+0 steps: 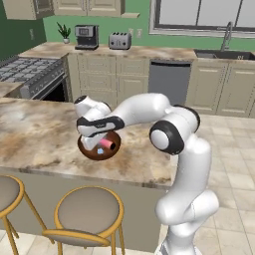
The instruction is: Open the fridge, grab two sodas, and place both sodas inside the bowl with ice on the dining counter.
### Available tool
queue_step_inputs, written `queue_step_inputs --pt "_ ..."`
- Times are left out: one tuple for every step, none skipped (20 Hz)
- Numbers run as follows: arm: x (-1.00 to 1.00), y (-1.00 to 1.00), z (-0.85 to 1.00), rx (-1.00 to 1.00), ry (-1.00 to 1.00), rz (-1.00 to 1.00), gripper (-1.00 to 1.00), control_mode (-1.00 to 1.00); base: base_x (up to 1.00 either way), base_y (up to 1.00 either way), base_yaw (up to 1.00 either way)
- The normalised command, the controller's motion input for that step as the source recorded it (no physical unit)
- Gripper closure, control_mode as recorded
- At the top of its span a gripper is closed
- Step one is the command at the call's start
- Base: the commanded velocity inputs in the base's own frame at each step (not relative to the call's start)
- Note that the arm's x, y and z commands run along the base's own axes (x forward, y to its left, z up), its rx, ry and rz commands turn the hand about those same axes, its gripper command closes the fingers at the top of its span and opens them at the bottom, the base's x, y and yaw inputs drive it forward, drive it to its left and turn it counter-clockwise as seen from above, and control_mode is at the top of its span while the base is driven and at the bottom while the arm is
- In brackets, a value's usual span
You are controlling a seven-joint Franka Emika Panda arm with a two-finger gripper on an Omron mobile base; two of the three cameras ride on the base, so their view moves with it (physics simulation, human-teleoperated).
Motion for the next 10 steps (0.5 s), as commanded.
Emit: queue_step_inputs --pt "0.16 0.00 -0.36 -0.03 0.03 0.00 -1.00 -1.00 0.00 0.00 0.00" --pt "0.08 0.00 -0.30 -0.02 0.00 0.00 -1.00 -1.00 0.00 0.00 0.00" --pt "0.03 0.00 -0.21 0.00 0.00 0.00 -1.00 -1.00 0.00 0.00 0.00" --pt "0.10 0.00 -0.15 0.00 0.00 0.00 -1.00 -1.00 0.00 0.00 0.00" --pt "0.08 0.00 -0.09 0.00 0.00 0.00 -1.00 -1.00 0.00 0.00 0.00" --pt "0.05 0.00 -0.01 0.00 0.00 0.00 -1.00 -1.00 0.00 0.00 0.00" --pt "0.04 0.00 0.00 0.01 -0.01 0.00 -1.00 -1.00 0.00 0.00 0.00" --pt "0.02 0.00 0.00 0.03 -0.03 0.01 -1.00 -1.00 0.00 0.00 0.00" --pt "0.01 0.00 0.00 0.04 -0.03 0.02 -1.00 -1.00 0.00 0.00 0.00" --pt "0.00 0.00 0.07 0.06 -0.08 0.03 -1.00 -1.00 0.00 0.00 0.00"
